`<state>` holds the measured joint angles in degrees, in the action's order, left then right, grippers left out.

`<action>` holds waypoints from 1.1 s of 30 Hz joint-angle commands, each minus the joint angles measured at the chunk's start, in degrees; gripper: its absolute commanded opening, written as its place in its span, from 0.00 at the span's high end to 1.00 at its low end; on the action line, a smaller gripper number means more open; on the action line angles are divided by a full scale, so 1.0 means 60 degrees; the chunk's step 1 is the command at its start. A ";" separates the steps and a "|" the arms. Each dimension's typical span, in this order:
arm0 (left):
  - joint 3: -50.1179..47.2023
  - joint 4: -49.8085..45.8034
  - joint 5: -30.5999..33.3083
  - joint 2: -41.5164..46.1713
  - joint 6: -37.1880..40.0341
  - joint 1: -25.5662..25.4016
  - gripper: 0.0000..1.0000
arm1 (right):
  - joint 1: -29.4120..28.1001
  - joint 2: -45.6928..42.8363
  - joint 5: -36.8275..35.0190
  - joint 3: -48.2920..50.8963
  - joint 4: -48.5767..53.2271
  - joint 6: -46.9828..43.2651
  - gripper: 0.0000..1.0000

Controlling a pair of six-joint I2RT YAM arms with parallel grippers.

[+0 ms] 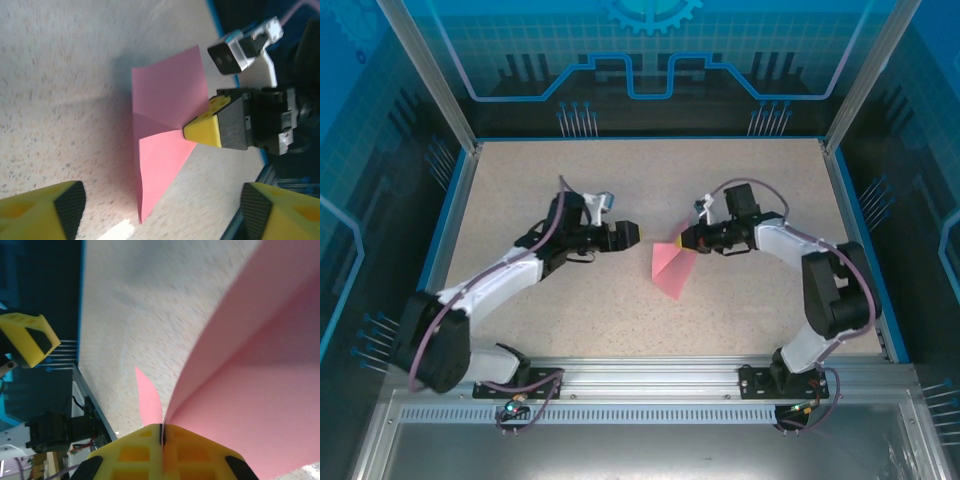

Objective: Fold a paper plane with a square sheet of paper (fold left side to right side)
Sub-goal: Turn over the paper at the center of the table.

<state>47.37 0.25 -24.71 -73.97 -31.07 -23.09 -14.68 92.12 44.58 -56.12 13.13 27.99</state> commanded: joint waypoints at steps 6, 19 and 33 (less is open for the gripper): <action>0.0206 0.0970 -0.1402 0.2040 -0.0975 0.0420 0.01 | 0.0311 -0.1622 0.1857 -0.1703 -0.0889 0.0384 1.00; 0.0908 0.4049 -0.2882 0.0958 -0.2631 0.0138 0.09 | -0.0851 -0.1600 0.3239 -0.3567 -0.1738 0.1440 1.00; 0.0585 0.4474 -0.2350 0.1275 -0.2700 0.0062 0.81 | -0.0950 -0.1682 0.2908 -0.3214 -0.1620 0.1663 0.84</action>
<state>51.16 26.28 -39.70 -67.90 -47.94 -22.31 -20.58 82.83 62.39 -75.83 1.10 39.35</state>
